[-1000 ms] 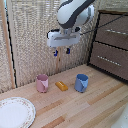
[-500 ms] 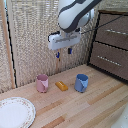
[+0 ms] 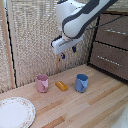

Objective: Please adjust your gripper to match the height of the lower drawer handle. Progress your gripper onward until it happens to touch the drawer handle. Now, firmly take hold of it with your gripper, then steadily retract it to swing the drawer wide open.

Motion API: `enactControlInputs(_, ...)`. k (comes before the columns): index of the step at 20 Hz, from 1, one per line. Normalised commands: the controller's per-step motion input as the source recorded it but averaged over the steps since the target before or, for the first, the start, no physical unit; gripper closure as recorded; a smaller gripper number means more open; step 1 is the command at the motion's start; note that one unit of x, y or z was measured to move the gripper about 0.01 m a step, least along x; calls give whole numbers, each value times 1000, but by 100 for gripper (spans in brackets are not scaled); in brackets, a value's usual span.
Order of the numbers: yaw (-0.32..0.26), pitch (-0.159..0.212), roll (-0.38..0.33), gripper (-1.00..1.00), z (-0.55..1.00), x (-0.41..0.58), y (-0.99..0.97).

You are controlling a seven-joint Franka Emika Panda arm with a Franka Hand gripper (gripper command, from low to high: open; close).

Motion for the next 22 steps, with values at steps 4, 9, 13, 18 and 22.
enactControlInputs(4,124,-10,-375,-100,-77,-70,-238)
enactControlInputs(9,118,-17,-374,-100,-73,-90,-301)
enactControlInputs(13,111,-20,-338,-100,-93,-52,-418)
enactControlInputs(18,95,-18,-296,-100,-49,-2,-514)
enactControlInputs(22,93,-9,-287,-100,-76,0,-531)
